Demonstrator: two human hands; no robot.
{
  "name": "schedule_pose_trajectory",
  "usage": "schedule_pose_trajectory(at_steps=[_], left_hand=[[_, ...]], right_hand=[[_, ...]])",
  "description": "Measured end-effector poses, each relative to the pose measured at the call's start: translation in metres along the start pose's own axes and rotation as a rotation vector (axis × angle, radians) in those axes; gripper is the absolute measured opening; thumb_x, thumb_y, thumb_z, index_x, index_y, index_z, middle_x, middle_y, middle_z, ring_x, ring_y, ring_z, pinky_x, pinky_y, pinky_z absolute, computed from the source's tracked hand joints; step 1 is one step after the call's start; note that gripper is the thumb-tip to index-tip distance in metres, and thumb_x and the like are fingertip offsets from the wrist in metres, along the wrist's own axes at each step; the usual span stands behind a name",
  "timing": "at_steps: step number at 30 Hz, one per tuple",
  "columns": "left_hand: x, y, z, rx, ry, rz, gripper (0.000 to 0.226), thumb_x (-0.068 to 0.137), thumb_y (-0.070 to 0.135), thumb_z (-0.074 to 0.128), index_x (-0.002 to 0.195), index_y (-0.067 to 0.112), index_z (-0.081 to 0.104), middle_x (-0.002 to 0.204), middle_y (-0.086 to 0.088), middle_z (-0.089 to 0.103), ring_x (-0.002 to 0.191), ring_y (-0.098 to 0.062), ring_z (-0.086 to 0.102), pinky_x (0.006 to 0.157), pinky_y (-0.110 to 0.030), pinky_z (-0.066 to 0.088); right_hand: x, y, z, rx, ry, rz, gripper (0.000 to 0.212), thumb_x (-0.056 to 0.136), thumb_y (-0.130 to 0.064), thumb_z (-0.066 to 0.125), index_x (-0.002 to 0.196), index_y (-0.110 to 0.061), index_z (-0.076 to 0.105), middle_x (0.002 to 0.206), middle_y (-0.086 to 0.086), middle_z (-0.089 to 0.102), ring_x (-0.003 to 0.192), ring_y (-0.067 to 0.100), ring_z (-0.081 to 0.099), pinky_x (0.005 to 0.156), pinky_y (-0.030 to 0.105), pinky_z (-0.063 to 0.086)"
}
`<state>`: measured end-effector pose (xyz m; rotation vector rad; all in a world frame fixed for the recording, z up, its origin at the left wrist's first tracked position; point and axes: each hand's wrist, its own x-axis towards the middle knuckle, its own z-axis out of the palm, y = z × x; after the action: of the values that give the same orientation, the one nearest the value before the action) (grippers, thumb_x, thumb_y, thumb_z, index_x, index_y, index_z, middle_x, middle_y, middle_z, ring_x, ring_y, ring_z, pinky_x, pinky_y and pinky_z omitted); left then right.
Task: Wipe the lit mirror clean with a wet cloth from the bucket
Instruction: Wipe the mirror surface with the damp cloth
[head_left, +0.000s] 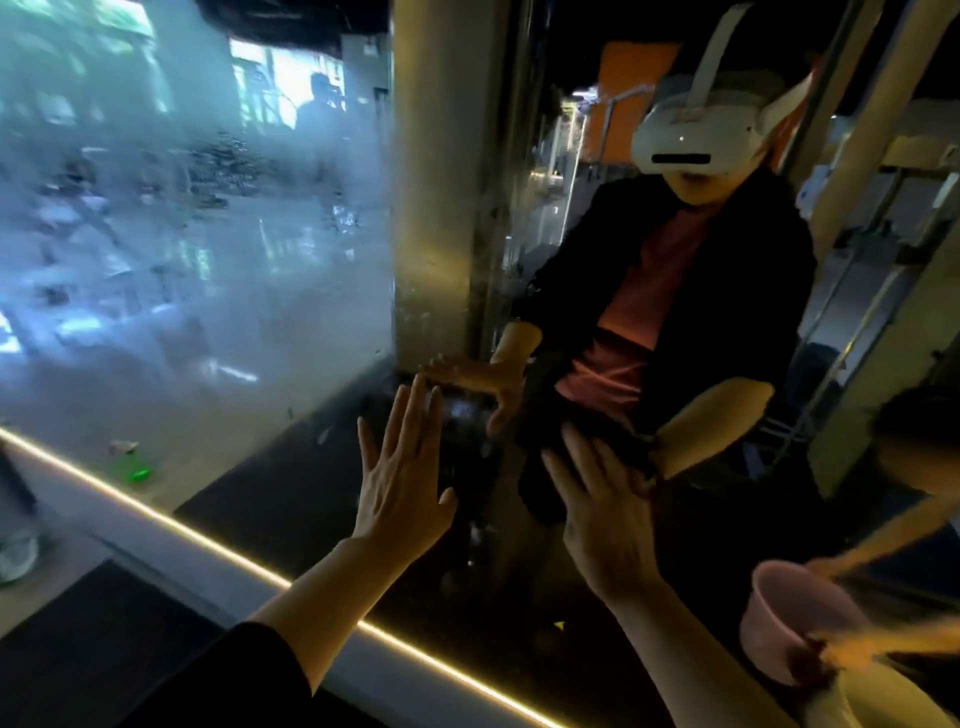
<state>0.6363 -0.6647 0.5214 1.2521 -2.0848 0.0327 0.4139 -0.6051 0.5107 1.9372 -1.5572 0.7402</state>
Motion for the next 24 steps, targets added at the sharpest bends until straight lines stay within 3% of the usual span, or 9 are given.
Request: schedule_pose_trajectory(at_steps=[3, 6, 9, 11, 14, 17, 19, 24], left_hand=[[0.006, -0.003, -0.008, 0.001, 0.006, 0.002, 0.124, 0.066, 0.022, 0.084, 0.156, 0.022, -0.001, 0.164, -0.005, -0.005, 0.152, -0.026, -0.003, 0.116, -0.068, 0.007], [0.02, -0.007, -0.013, -0.014, 0.02, 0.01, 0.12, 0.068, 0.023, 0.083, 0.156, 0.02, 0.002, 0.163, -0.002, -0.009, 0.151, -0.025, -0.007, 0.116, -0.067, 0.007], [0.031, -0.025, -0.015, -0.032, 0.033, 0.026, 0.12, 0.07, 0.027, 0.082, 0.157, 0.017, -0.001, 0.165, -0.005, -0.007, 0.151, -0.025, -0.009, 0.117, -0.066, 0.007], [0.039, -0.041, -0.019, -0.038, 0.048, 0.053, 0.123, 0.069, 0.029, 0.083, 0.157, 0.018, -0.003, 0.165, -0.006, -0.005, 0.151, -0.026, -0.007, 0.116, -0.067, 0.008], [0.057, -0.064, -0.029, -0.044, 0.109, 0.109, 0.126, 0.067, 0.037, 0.086, 0.157, 0.019, 0.0, 0.165, -0.009, -0.002, 0.151, -0.031, -0.004, 0.115, -0.069, 0.009], [0.082, -0.078, -0.041, -0.04, 0.182, 0.142, 0.126, 0.064, 0.046, 0.087, 0.157, 0.015, 0.007, 0.164, -0.012, 0.0, 0.151, -0.033, -0.004, 0.117, -0.065, 0.001], [0.096, -0.083, -0.047, -0.04, 0.218, 0.165, 0.128, 0.063, 0.049, 0.087, 0.157, 0.014, 0.008, 0.164, -0.013, 0.0, 0.151, -0.032, -0.004, 0.117, -0.065, 0.0], [0.115, -0.098, -0.055, -0.06, 0.25, 0.245, 0.123, 0.066, 0.055, 0.079, 0.157, 0.014, 0.006, 0.164, -0.012, -0.002, 0.151, -0.031, -0.005, 0.114, -0.07, 0.004]], right_hand=[[0.063, -0.006, -0.034, -0.103, 0.251, 0.073, 0.053, 0.087, -0.006, 0.045, 0.138, -0.018, 0.052, 0.154, 0.009, 0.034, 0.142, 0.032, 0.03, 0.113, 0.05, 0.019], [0.082, -0.012, -0.024, -0.145, 0.177, -0.018, 0.056, 0.088, -0.003, 0.054, 0.142, -0.015, 0.049, 0.158, 0.009, 0.028, 0.15, 0.03, 0.016, 0.122, 0.048, -0.004], [0.052, -0.016, 0.023, -0.246, -0.013, -0.328, 0.054, 0.086, -0.002, 0.043, 0.137, -0.014, 0.054, 0.156, 0.008, 0.034, 0.152, 0.026, 0.002, 0.122, 0.041, -0.003], [0.04, -0.017, 0.035, -0.255, -0.098, -0.404, 0.052, 0.084, -0.002, 0.041, 0.133, -0.011, 0.056, 0.15, 0.01, 0.042, 0.151, 0.024, 0.001, 0.122, 0.037, 0.002], [0.081, -0.034, 0.009, -0.228, 0.086, -0.193, 0.048, 0.086, -0.006, 0.04, 0.131, -0.005, 0.059, 0.149, 0.017, 0.043, 0.144, 0.03, 0.023, 0.122, 0.039, 0.003], [0.15, -0.053, -0.025, -0.211, 0.406, 0.165, 0.049, 0.093, -0.008, 0.039, 0.142, -0.007, 0.046, 0.156, 0.018, 0.028, 0.146, 0.035, 0.022, 0.122, 0.038, -0.006], [0.171, -0.064, -0.027, -0.211, 0.444, 0.191, 0.053, 0.095, -0.006, 0.041, 0.147, -0.009, 0.04, 0.159, 0.019, 0.025, 0.148, 0.035, 0.02, 0.123, 0.038, -0.009], [0.117, -0.067, 0.023, -0.341, 0.101, -0.168, 0.076, 0.073, 0.006, 0.066, 0.141, -0.01, 0.04, 0.153, 0.014, 0.028, 0.152, 0.023, 0.002, 0.124, 0.039, 0.0]])
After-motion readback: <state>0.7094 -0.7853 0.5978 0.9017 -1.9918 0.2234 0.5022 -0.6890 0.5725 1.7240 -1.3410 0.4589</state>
